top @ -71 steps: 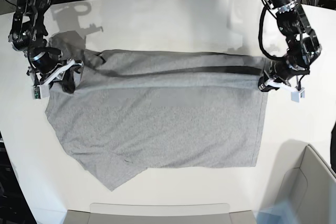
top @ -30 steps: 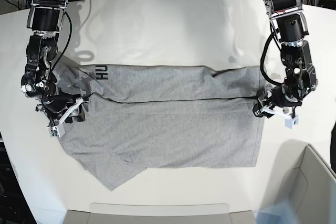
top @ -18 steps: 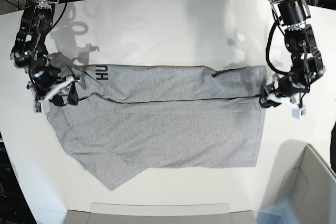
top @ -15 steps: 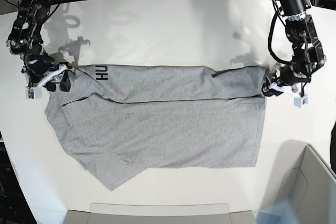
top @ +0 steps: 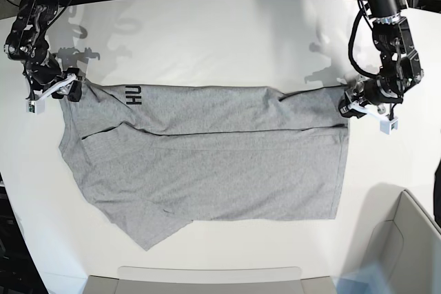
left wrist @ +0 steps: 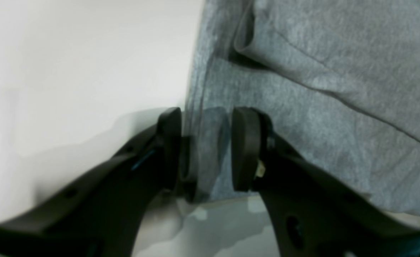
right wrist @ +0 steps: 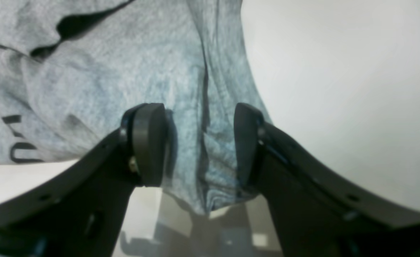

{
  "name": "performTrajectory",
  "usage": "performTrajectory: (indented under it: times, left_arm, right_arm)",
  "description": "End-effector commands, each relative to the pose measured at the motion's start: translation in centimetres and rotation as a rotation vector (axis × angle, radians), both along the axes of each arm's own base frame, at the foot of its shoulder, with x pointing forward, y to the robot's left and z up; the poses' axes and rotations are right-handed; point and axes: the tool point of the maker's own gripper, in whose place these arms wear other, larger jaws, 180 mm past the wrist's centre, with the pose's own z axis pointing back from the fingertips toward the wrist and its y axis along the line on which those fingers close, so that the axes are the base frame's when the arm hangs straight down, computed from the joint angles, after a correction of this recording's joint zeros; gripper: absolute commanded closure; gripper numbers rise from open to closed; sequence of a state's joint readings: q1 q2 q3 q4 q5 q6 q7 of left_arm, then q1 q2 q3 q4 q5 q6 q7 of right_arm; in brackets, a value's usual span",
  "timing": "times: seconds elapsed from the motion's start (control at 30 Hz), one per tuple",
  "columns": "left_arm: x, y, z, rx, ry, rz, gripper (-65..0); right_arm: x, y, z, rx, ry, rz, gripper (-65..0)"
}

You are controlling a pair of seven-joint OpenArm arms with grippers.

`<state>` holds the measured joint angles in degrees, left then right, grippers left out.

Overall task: Fold the T-shirt properly
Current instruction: 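Drag the folded edge back with both grippers and lay it flat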

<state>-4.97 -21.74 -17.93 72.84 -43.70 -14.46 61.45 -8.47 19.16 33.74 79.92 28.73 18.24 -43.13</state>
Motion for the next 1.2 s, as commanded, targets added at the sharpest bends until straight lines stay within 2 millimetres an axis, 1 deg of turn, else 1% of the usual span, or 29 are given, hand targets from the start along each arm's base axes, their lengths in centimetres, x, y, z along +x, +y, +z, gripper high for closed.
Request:
performTrajectory:
  times: [0.0, 0.07, 0.13, 0.3, 0.37, 0.4, 0.43, 0.47, 0.53, 0.57, 0.6, 0.63, 0.7, 0.77, 0.9, 0.97, 1.1, 1.17]
  left_arm:
    - [0.7, 0.6, 0.8, 0.013, -0.022, -0.001, -23.5]
    - [0.6, 0.6, 0.7, 0.013, -0.019, 0.0, -23.5]
    - [-0.4, 0.4, -0.1, 0.012, 0.008, -0.007, -23.5]
    - [-1.1, -3.4, -1.8, 0.015, 0.064, -0.137, -23.3]
    - [-1.2, -4.1, -2.1, 0.014, 0.069, -0.157, -22.6]
    - [-1.3, -4.3, -2.2, 0.012, 0.071, -0.16, -20.4]
    - [-1.6, -4.3, -2.5, 0.01, 0.081, -0.158, -17.7]
    - [-2.0, -4.0, -2.9, 0.006, 0.094, -0.149, -13.3]
    - [-2.4, -3.7, -3.5, 0.002, 0.114, -0.136, -4.1]
    - [-2.7, -3.5, -3.9, -0.001, 0.128, -0.13, -0.1]
    - [-3.0, -3.4, -4.4, -0.007, 0.144, -0.124, 0.0]
    - [-3.3, -3.3, -4.7, -0.01, 0.157, -0.12, 0.0]
    - [-3.5, -2.1, -4.6, 0.012, 0.166, -0.114, 0.0]
    - [-3.5, -1.8, -4.5, 0.018, 0.166, -0.113, 0.0]
    - [-3.9, -1.4, -4.7, 0.025, 0.176, -0.113, 0.0]
    - [-4.4, -1.0, -4.8, 0.033, 0.191, -0.115, 0.0]
    - [-7.2, -0.6, -6.2, 0.038, 0.249, -0.116, 0.0]
    - [-8.2, 0.7, -6.3, 0.064, 0.269, -0.113, 0.0]
  right_arm:
    - [1.1, -0.9, 1.9, -0.025, -0.059, 0.004, -30.7]
    - [1.1, -0.9, 1.9, -0.025, -0.059, 0.004, -30.7]
    - [1.1, -0.9, 1.8, -0.025, -0.057, 0.004, -30.7]
    - [1.1, -0.6, 1.7, -0.021, -0.055, 0.008, -30.7]
    - [1.2, 0.3, 1.3, -0.019, -0.044, 0.037, -30.5]
    - [1.1, 1.0, 0.9, -0.015, -0.031, 0.057, -29.3]
    - [1.0, 1.4, 0.6, -0.016, -0.021, 0.071, -26.6]
    - [0.9, 1.6, 0.1, -0.022, -0.007, 0.079, -22.2]
    - [0.7, 0.9, -0.6, -0.044, 0.02, 0.067, -12.1]
    - [1.1, 0.4, -0.4, -0.057, 0.018, 0.054, -7.5]
    - [1.3, -0.4, -0.5, -0.068, 0.022, 0.036, -3.0]
    - [1.2, -1.1, -0.8, -0.082, 0.036, 0.024, -0.3]
    - [1.3, -2.3, -1.1, -0.12, 0.06, 0.009, 0.0]
    - [1.4, -3.1, -0.9, -0.157, 0.073, 0.011, -0.7]
    - [1.0, -3.0, -1.2, -0.163, 0.088, 0.023, -2.8]
    - [0.3, -1.9, -1.9, -0.155, 0.1, 0.081, -2.8]
    - [-0.9, 0.6, -3.1, -0.116, 0.11, 0.157, -2.8]
    - [-1.8, 1.8, -3.3, -0.112, 0.11, 0.176, -2.8]
